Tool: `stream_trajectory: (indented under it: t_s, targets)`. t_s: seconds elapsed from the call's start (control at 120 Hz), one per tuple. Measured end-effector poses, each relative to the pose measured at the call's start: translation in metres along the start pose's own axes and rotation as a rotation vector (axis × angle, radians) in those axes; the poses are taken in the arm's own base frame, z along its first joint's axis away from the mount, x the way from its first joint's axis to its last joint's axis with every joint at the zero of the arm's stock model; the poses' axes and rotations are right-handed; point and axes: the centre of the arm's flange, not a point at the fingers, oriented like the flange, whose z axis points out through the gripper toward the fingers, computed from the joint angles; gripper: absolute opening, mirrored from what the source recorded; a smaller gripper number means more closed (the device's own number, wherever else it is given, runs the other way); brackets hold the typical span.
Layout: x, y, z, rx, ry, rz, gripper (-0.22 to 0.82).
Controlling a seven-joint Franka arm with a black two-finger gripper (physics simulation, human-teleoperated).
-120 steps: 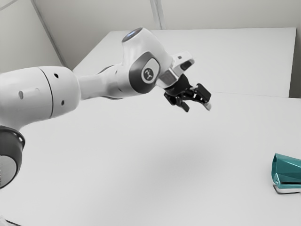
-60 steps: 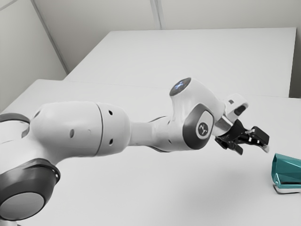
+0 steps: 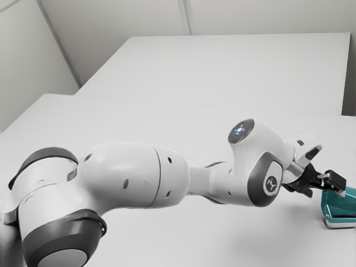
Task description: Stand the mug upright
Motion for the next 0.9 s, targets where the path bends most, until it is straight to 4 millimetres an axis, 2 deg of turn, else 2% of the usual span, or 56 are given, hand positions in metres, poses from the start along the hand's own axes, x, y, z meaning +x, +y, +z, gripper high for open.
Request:
stream_trajectory:
  t_s: [0.183, 0.275, 0.4, 0.467, 0.642, 0.9]
  targets:
    - [0.003, 0.006, 0.027, 0.001, 0.027, 0.020, 0.59]
    - [0.005, 0.010, 0.032, -0.003, 0.036, 0.027, 0.59]
    - [-0.003, 0.017, 0.039, -0.015, 0.040, 0.030, 0.56]
    - [-0.005, 0.020, 0.039, -0.018, 0.046, 0.032, 0.48]
    - [-0.001, 0.028, 0.034, -0.029, 0.071, 0.046, 0.18]
    - [0.015, 0.052, 0.017, -0.048, 0.120, 0.116, -0.01]
